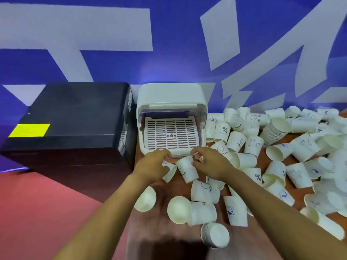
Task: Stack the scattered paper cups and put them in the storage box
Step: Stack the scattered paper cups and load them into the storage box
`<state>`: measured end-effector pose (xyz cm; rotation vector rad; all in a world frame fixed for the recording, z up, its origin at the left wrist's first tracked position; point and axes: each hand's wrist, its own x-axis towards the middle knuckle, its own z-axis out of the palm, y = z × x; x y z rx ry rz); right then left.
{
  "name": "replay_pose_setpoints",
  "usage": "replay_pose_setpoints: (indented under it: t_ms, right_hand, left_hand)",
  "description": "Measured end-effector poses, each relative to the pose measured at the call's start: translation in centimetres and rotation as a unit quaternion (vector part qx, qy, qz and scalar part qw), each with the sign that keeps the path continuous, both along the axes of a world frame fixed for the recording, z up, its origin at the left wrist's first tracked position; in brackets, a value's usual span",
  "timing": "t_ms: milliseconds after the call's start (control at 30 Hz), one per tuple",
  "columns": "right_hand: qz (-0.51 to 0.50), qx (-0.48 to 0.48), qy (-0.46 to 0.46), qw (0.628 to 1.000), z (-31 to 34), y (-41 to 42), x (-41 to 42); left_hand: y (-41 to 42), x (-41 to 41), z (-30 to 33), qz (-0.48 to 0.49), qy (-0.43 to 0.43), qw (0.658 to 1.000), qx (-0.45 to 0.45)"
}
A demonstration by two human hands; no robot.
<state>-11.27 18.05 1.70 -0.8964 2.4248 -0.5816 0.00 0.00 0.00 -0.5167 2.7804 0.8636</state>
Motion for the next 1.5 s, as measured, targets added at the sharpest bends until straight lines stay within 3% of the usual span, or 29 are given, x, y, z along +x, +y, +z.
replay_pose_setpoints:
  t_ms: [167,267,467,733,1100,1300,1500]
  right_hand:
    - [0.050,0.122,-0.028,0.991,-2.1,-1.3,-0.9]
    - [0.054,0.149,-0.021,0.987,-3.0,-1.8,-1.2]
    - [0.049,0.164,0.018,0.985,-4.7,-3.0,-1.7]
    - [0.027,0.134,-0.036,0.990,-6.2,-3.9,-1.7]
    - [-0.036,0.091,-0.036,0.995,-7.3,-4.0,-1.1]
    - [-0.073,0.070,-0.054,0.993,-7.3,-3.3,-1.2]
    - [-0.085,0.032,-0.067,0.994,-5.7,-2.0,-1.1]
  left_hand:
    - [-0.3,-1.1,-2.0,-0.036,-0.063,0.997,-0.042]
    - [-0.4,-1.2,-3.2,-0.044,-0.081,0.993,-0.075]
    - [-0.9,-2.2,-5.4,-0.092,-0.134,0.979,-0.120]
    - [-0.3,-3.2,-6.6,-0.112,-0.127,0.976,-0.133]
    - [0.3,-3.7,-7.6,-0.145,-0.140,0.963,-0.179]
    - [0.4,-3.4,-6.6,-0.129,-0.112,0.975,-0.140]
    - [0.0,-1.7,-3.9,-0.064,-0.049,0.996,-0.035]
